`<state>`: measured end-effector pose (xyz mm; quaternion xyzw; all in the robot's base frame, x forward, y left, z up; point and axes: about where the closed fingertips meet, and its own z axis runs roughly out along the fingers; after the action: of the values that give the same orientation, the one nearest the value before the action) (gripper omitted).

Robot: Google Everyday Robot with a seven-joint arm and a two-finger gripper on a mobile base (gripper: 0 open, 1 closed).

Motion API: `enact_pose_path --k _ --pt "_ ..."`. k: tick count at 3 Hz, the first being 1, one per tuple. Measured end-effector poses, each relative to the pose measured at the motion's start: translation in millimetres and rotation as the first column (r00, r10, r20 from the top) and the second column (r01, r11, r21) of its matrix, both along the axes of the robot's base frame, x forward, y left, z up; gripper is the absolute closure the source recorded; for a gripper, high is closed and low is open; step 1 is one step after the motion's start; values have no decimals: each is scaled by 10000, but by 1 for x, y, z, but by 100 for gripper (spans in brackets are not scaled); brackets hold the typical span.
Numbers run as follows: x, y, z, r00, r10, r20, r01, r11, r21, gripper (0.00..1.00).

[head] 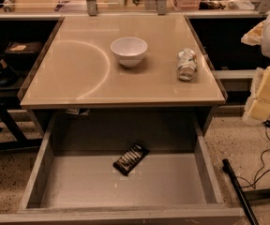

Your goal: Pick rxbar chocolate from top drawer and place on counter

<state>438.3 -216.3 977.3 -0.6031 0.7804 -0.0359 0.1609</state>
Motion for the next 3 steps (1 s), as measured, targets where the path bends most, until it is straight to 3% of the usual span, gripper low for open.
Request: enact_pose_path --k 2,3 --pt "-1 4 -5 9999 -133 -61 134 9996 232 0" --pt "-1 12 -35 9949 -781 -645 804 9961 349 0"
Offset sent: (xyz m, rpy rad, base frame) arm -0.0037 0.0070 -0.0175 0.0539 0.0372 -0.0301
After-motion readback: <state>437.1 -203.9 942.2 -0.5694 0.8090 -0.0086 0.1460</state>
